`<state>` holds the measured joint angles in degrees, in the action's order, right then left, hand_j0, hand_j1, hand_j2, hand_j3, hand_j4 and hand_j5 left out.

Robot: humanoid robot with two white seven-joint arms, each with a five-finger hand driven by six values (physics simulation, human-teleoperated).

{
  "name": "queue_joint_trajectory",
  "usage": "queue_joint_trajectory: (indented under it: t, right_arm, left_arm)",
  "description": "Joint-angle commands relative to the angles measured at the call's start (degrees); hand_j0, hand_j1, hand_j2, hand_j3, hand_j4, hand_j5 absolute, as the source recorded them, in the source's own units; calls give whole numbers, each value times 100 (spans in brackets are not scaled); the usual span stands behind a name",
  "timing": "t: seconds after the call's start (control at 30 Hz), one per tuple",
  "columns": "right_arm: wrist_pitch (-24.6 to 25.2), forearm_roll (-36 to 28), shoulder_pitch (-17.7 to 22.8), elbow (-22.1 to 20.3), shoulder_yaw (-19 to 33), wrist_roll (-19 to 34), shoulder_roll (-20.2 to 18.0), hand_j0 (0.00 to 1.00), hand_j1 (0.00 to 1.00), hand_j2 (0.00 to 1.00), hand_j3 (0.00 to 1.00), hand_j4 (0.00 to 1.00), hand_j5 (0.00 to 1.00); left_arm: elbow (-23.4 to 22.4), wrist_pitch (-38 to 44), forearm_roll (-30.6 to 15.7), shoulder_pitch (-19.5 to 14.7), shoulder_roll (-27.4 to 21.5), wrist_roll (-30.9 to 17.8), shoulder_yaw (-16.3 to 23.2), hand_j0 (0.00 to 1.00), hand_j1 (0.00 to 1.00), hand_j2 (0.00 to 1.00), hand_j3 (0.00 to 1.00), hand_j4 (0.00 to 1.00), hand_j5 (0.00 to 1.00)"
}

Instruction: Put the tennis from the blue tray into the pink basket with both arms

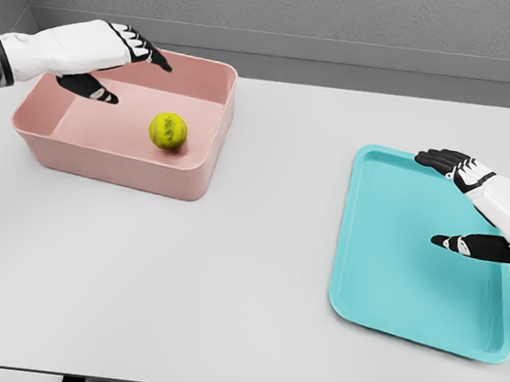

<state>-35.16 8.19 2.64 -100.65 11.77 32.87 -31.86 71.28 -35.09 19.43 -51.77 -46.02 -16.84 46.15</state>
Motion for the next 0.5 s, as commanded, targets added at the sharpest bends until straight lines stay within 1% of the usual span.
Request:
queue_joint_trajectory:
  t: [0.0, 0.1, 0.17, 0.2, 0.23, 0.27, 0.33, 0.37, 0.47]
  right_arm:
    - [16, -45, 0, 1, 1, 0, -4, 100, 100, 100, 100, 100, 100]
    - [16, -45, 0, 10, 1, 0, -4, 100, 100, 100, 100, 100, 100]
    - [16, -45, 0, 10, 9, 0, -4, 100, 100, 100, 100, 100, 100]
    - [16, -45, 0, 10, 1, 0, -4, 100, 100, 100, 100, 100, 100]
    - [16, -45, 0, 10, 9, 0, -4, 100, 100, 100, 100, 100, 100]
    - [16, -45, 18, 10, 1, -9, -4, 100, 100, 100, 100, 100, 100]
    - [16, -45, 18, 10, 9, 0, -4, 100, 100, 100, 100, 100, 100]
    - [16, -45, 18, 10, 9, 0, -4, 100, 100, 100, 100, 100, 100]
    - [16, -45, 18, 19, 9, 0, -4, 100, 100, 100, 100, 100, 100]
  left_arm:
    - [-62, 9, -53, -9, -56, 5, -18, 100, 100, 100, 100, 100, 100]
    - [-35, 9, -62, 0, -267, 5, -62, 100, 100, 100, 100, 100, 100]
    - [-9, 9, -282, 26, -417, 5, -62, 100, 100, 100, 100, 100, 100]
    - [-9, 9, -308, 44, -496, 5, -62, 100, 100, 100, 100, 100, 100]
    - [-9, 9, -308, 105, -531, 5, -62, 100, 100, 100, 100, 100, 100]
    - [9, 9, -326, 202, -680, 5, -62, 100, 100, 100, 100, 100, 100]
    - [176, 9, -598, 431, -988, 5, -62, 100, 100, 100, 100, 100, 100]
    - [202, 9, -651, 518, -1058, 14, -62, 100, 100, 100, 100, 100, 100]
    - [439, 9, -958, 554, -1436, 14, -71, 100, 100, 100, 100, 100, 100]
